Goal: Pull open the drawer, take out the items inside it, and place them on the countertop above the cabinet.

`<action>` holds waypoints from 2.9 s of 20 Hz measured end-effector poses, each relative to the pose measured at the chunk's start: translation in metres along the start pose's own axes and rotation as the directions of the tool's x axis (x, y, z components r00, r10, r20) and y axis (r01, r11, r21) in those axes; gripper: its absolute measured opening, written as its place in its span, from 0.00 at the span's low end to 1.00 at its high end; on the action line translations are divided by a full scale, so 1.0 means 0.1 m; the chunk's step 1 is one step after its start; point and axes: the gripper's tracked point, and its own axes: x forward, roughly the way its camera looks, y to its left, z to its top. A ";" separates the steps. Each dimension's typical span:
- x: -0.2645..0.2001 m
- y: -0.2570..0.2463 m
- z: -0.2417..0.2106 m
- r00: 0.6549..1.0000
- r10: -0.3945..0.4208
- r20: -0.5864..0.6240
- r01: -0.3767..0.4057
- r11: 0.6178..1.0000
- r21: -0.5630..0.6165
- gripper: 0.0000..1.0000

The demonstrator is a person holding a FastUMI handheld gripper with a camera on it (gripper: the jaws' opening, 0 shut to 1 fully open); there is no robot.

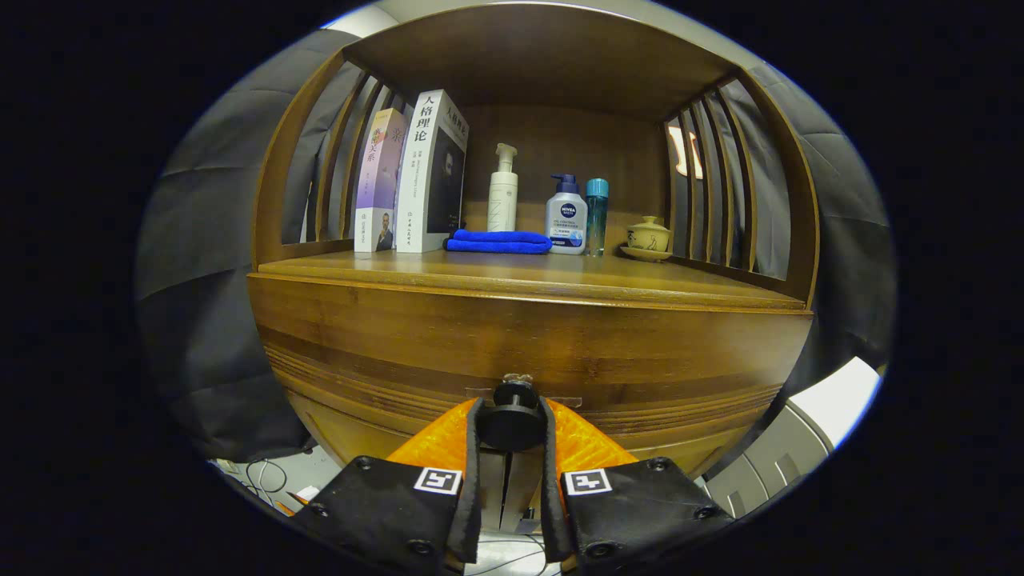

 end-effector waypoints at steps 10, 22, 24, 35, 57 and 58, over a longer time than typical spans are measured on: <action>-0.53 0.03 -0.13 1.000 0.005 -0.006 -0.005 1.000 -0.005 0.33; -1.05 0.07 -0.28 1.000 0.006 -0.008 -0.006 1.000 -0.018 0.33; -1.12 0.07 -0.30 1.000 0.006 -0.009 -0.006 1.000 -0.020 0.33; -1.42 0.13 -0.45 1.000 0.015 -0.028 -0.016 0.999 -0.040 0.33; -1.73 0.24 -0.46 0.996 0.085 0.010 -0.085 0.996 -0.012 0.47; -1.75 0.20 -0.40 0.996 0.079 0.033 -0.079 0.997 -0.024 0.60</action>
